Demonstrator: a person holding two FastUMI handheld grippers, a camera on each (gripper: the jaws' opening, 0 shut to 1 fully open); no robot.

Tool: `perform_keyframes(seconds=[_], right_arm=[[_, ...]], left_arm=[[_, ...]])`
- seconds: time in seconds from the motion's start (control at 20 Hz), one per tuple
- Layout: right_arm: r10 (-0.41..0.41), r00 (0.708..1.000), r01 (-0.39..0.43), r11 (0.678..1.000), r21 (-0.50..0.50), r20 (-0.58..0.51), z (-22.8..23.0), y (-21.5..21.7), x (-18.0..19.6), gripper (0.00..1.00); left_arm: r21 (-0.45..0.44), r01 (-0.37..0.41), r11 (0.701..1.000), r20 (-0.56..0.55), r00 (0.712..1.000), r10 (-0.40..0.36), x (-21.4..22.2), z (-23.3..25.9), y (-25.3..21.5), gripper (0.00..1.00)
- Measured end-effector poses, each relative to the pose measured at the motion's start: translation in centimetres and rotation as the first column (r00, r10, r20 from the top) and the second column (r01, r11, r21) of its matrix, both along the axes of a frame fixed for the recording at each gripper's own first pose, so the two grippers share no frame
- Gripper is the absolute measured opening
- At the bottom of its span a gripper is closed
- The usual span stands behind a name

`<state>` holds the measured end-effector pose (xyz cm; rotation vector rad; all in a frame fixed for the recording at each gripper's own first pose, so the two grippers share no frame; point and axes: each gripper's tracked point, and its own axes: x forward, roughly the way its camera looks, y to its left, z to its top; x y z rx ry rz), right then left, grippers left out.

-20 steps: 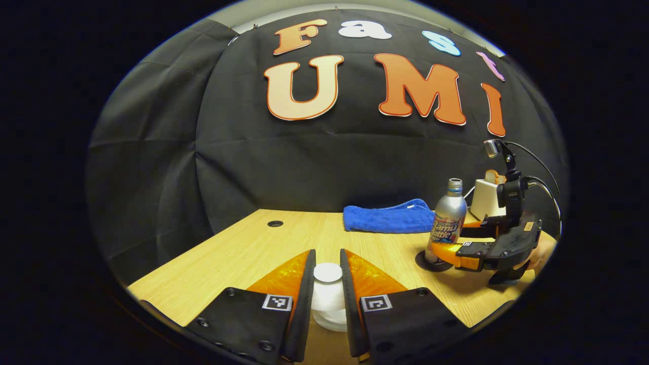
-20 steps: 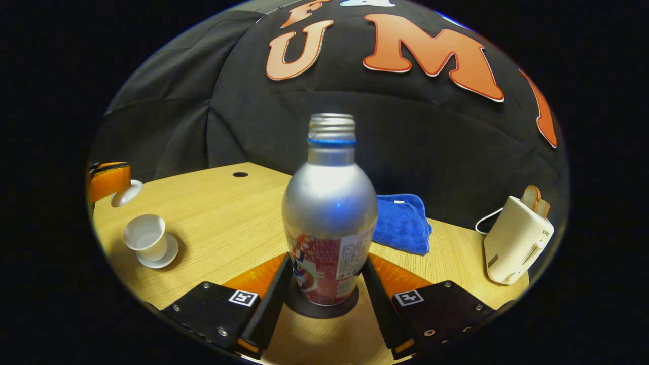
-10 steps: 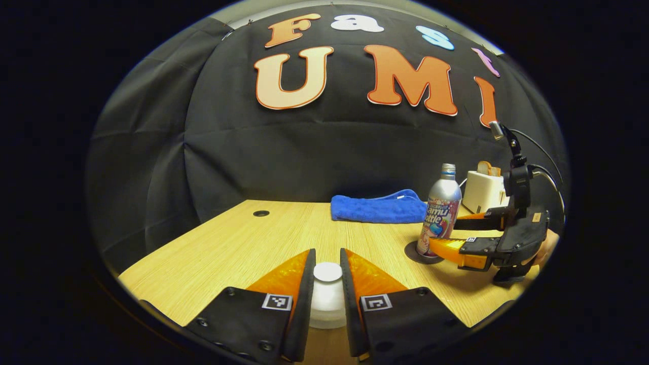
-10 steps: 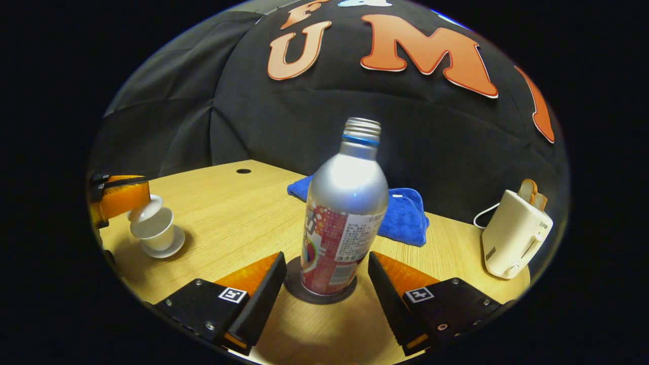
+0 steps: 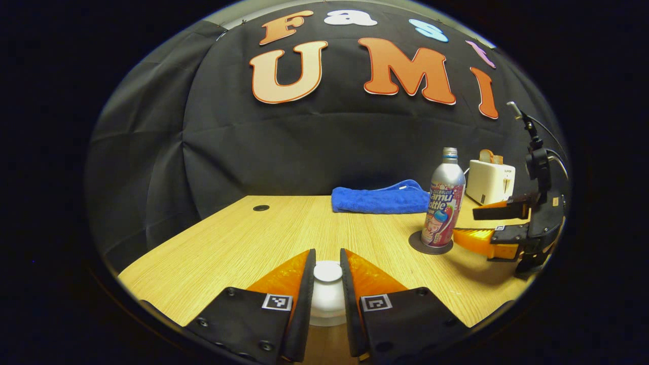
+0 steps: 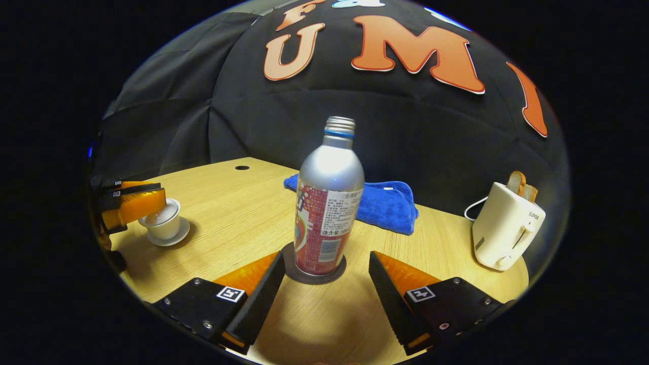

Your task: Open the teacup lid with one hand, grasp the water bottle and pour water into the teacup with the other hand; after pouring, place the water bottle on the coaster and then close the teacup lid.

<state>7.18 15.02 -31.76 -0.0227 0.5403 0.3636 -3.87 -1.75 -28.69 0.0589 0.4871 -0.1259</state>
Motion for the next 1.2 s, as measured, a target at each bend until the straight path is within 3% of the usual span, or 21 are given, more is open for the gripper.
perform_keyframes(seconds=[0.1,0.4,0.45,0.5,0.55,0.6,0.75,0.95,1.2], right_arm=[[-0.001,1.0,0.001,1.0,0.007,0.017,0.8,-0.3,-0.5,1.0],[-0.04,0.995,0.036,0.998,0.046,0.089,4.4,-2.3,-2.0,1.0],[-0.053,0.994,0.048,0.997,0.053,0.1,5.0,-2.7,-2.1,1.0],[-0.066,0.992,0.059,0.996,0.061,0.111,5.5,-3.1,-2.2,1.0],[-0.081,0.989,0.073,0.995,0.066,0.125,6.2,-3.6,-2.4,1.0],[-0.099,0.985,0.09,0.993,0.072,0.142,6.9,-4.2,-2.4,1.0],[-0.152,0.969,0.136,0.986,0.093,0.195,9.1,-5.7,-2.7,0.99],[-0.211,0.939,0.192,0.977,0.095,0.273,12.3,-7.8,-3.3,0.99],[-0.277,0.891,0.241,0.96,0.141,0.36,17.1,-9.8,-4.0,0.99]], left_arm=[[-0.005,0.001,1.0,0.005,1.0,-0.001,0.1,0.0,0.0,0.32],[-0.001,-0.01,1.0,0.015,1.0,0.01,0.3,0.4,0.0,0.41],[-0.004,-0.011,1.0,0.035,0.999,0.012,0.6,1.0,-0.1,0.53],[-0.006,-0.011,1.0,0.058,0.998,0.012,0.6,1.9,-0.2,0.56],[-0.004,-0.009,1.0,0.079,0.997,0.009,0.9,2.8,-0.4,0.73],[0.002,-0.004,1.0,0.099,0.995,0.004,1.0,3.6,-0.7,0.69],[-0.001,0.019,1.0,0.163,0.986,-0.019,1.4,6.9,-2.3,0.87],[-0.023,0.038,0.999,0.247,0.968,-0.031,1.7,11.3,-4.4,1.0],[-0.08,0.033,0.996,0.307,0.952,-0.007,2.0,15.9,-5.9,0.97]])
